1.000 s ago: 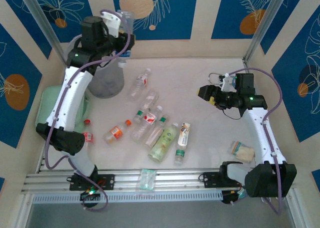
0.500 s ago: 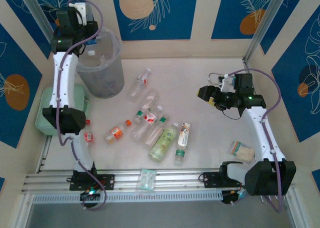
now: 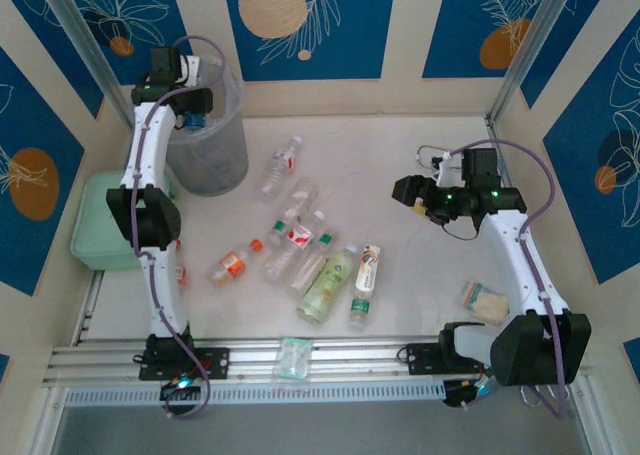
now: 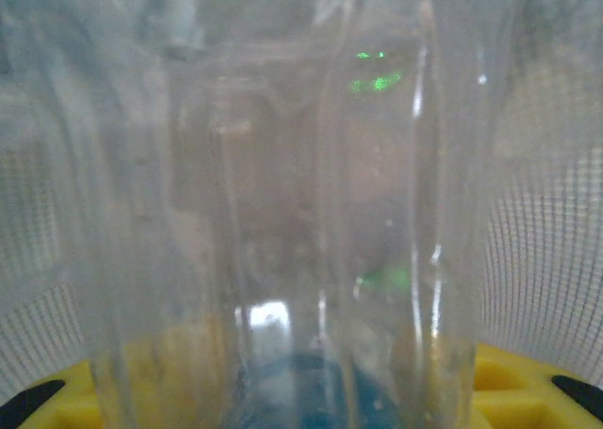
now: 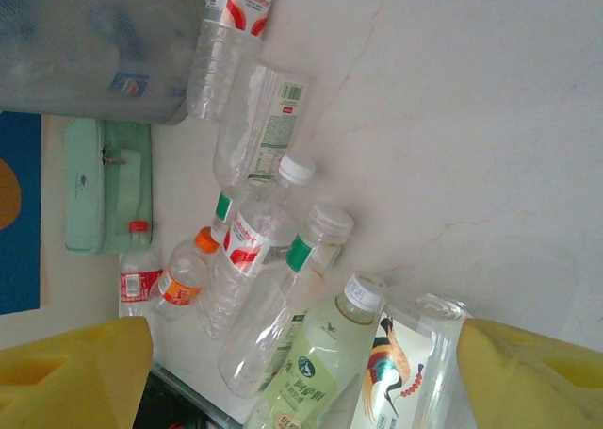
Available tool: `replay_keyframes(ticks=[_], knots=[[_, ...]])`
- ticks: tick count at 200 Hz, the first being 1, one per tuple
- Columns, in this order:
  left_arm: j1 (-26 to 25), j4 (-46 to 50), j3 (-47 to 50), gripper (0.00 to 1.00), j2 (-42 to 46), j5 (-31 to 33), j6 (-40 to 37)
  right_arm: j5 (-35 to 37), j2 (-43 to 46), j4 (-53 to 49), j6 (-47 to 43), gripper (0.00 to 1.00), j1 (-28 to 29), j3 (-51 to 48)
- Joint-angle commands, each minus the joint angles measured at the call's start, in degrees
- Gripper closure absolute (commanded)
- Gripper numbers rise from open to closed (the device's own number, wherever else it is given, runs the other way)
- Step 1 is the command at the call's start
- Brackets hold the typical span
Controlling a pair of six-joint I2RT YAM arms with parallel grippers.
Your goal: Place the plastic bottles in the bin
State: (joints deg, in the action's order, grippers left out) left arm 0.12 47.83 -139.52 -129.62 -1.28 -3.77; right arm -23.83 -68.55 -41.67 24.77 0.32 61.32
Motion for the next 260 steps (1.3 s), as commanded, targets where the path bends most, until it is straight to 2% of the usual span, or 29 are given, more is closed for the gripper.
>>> replay_keyframes(ticks=[1,10,22,67,72,74,76,146,173,198,233,249,260], knots=[[0.31,-1.92,3.29,0.63,0.86,-1.41,0.19,0.43,-0.51,-1.21,-1.54,0.15,0.38,-0.35],[0.3,-2.71,4.43,0.47,1.4,-1.77,0.58,0.85,-0.61,-1.31,-1.71,0.15,0.37,-0.24],[0.25,-3.15,5.13,0.32,1.79,-2.14,0.88,1.32,-0.75,-1.2,-1.69,0.15,0.38,-0.15],[0.15,-2.44,5.1,0.0,2.74,-2.72,1.09,1.33,-1.23,-0.86,-1.13,0.13,0.4,0.27],[0.14,-2.31,5.12,0.0,3.02,-2.54,0.96,1.73,-1.19,-1.18,-1.04,0.12,0.52,0.37],[0.14,-2.29,5.13,0.0,3.12,-2.47,0.94,1.92,-1.26,-1.36,-1.04,0.04,0.48,0.44],[0.14,-2.26,5.18,0.0,3.23,-2.34,0.95,2.07,-1.31,-1.63,-1.04,0.0,0.59,0.53],[0.14,-1.02,5.14,0.0,9.16,-0.96,-0.13,6.91,-2.52,-10.52,-0.03,0.01,5.64,2.18],[0.14,-0.63,5.4,0.0,13.08,0.22,-0.79,9.79,-3.03,-16.16,4.28,0.01,10.73,1.73],[-0.11,0.5,6.1,0.0,16.54,1.32,-0.79,9.9,-3.19,-14.58,10.21,0.01,15.54,-1.84],[-2.69,-0.36,12.93,0.0,24.34,8.3,-1.68,12.28,-7.86,-12.06,15.22,0.03,19.37,-4.07],[-5.88,-2.95,18.61,0.0,31.87,12.34,-2.27,14.11,-10.13,-12.58,17.21,0.05,20.16,-3.88],[-8.56,-6.58,24.62,0.0,37.99,12.4,-1.64,14.67,-11.57,-12.07,18.2,0.07,20.33,-4.23]])
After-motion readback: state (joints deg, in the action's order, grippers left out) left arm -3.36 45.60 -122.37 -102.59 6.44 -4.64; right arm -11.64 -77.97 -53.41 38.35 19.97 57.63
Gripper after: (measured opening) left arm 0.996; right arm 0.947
